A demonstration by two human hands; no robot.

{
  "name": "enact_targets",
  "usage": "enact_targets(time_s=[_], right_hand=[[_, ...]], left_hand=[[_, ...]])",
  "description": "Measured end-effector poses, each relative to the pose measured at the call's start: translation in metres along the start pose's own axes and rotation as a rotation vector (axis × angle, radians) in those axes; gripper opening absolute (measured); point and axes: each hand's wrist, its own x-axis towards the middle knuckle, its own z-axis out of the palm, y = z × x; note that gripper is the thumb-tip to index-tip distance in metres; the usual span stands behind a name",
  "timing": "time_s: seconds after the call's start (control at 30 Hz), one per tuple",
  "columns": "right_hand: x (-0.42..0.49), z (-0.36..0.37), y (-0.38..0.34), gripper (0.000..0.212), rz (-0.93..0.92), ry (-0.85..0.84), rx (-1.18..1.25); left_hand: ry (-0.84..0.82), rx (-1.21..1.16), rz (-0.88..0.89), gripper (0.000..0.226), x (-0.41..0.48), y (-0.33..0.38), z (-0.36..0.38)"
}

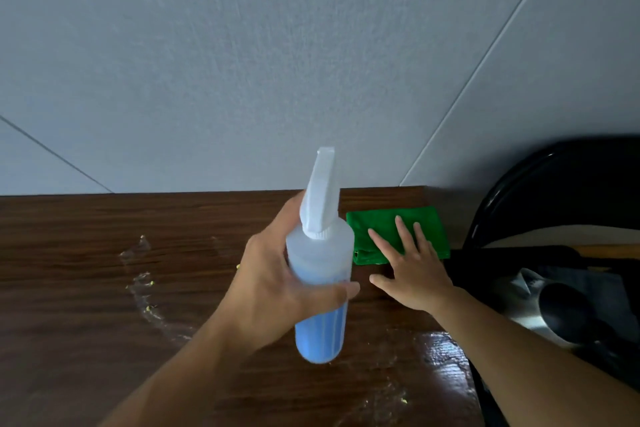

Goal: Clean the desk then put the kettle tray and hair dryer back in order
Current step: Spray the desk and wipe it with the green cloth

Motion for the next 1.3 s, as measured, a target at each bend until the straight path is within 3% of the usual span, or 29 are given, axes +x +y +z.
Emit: enact_targets(time_s=[0.17,0.3,0.7,0.9,1.07,1.2,1.3], right_hand=[[-0.004,0.003,0.002,0.084,-0.015,-0.004,-0.023],[-0.003,0.006,0.004,0.088,-0.03,-0.006,-0.044],[-0.004,0.004,0.002,0.089,-0.025,-0.035,-0.021],[-0.01,0.002,-0.002,0.083,-0.001,-0.05,-0.004],[-0.025,0.005,-0.007,0.062,-0.005,-0.012,0.097],[-0.039,0.007,-0.011,0.052,0.012,-0.013,0.155],[-0.05,0.014,-0.019,0.05,0.03,0.004,0.184]], left_hand=[[-0.089,0.087,-0.144,0.084,-0.031,-0.004,0.019],[-0.031,0.16,-0.304,0.077,-0.053,-0.02,0.031],[0.09,0.053,-0.684,0.051,-0.095,-0.028,0.016],[0.042,0.099,-0.72,0.05,-0.098,-0.045,-0.003],[-0.095,0.116,-0.735,0.065,-0.1,-0.064,-0.027],[-0.272,0.175,-0.687,0.053,-0.11,-0.079,-0.051],[-0.257,0.243,-0.659,0.052,-0.124,-0.085,-0.067]])
